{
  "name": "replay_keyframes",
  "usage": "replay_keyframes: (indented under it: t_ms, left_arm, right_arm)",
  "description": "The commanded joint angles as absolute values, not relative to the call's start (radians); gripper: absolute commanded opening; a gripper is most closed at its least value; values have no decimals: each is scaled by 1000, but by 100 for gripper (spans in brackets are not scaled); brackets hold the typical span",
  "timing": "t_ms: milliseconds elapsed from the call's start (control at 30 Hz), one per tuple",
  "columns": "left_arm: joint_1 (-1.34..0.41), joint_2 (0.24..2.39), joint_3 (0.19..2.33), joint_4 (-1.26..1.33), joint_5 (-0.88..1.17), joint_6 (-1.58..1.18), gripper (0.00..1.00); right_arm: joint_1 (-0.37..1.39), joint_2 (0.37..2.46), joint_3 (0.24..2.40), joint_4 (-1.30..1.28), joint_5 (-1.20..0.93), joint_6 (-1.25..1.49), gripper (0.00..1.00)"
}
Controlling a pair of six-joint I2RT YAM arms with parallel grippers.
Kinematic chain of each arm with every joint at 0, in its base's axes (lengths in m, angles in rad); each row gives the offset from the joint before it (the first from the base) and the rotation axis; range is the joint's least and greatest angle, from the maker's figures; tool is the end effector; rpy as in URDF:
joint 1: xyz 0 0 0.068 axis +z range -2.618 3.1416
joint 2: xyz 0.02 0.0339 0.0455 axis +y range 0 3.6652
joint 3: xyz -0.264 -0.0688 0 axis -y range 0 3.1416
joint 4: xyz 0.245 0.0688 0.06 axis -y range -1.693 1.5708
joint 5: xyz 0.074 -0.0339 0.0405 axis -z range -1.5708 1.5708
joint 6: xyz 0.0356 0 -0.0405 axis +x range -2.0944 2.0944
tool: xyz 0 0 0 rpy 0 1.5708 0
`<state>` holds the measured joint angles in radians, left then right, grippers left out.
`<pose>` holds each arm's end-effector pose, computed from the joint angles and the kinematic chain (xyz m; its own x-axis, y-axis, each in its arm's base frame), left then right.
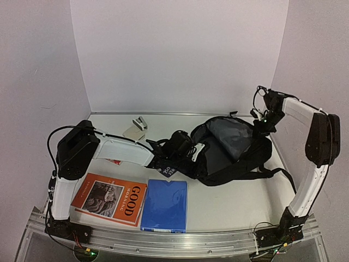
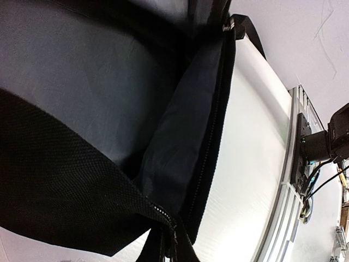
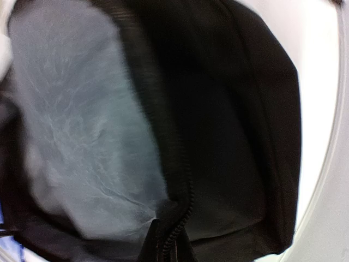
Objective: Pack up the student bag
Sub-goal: Unzip the student bag at the center of the board.
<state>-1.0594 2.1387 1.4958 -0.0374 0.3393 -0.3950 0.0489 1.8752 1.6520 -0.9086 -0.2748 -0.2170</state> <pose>0.2234 -0.4224 0.1695 -0.6493 0.4156 -0.6370 0.7574 0.4288 -0.4924 0.3964 0.0291 0.2716 -0.8480 -0.2490 -0.4679 -0.3531 0.9238 0.1484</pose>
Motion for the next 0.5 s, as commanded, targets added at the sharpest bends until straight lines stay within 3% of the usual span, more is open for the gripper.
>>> replay_keyframes:
  t_ms: [0,167,267,333,467]
  left_arm:
    - [-1062,2125,1492,-66,340,-401,0]
    - [-1054,2140,1521,-91,306,-427,0]
    - [-1047,2128,1528,-103,307,-441,8]
    - [-1043,2105,1523,-104,307,-447,23]
    - [-1032,2027,1502,-114,294,-465,61]
  right_arm:
    - [52,1978,1514,-771,-58,-259,1]
    - [53,2045,1476,-732,23,-268,13]
    - [54,2022,1493,-733,11,-259,34]
    - [54,1996,1510,-737,-17,-251,47]
    - [56,1946,1559,-763,-60,-238,64]
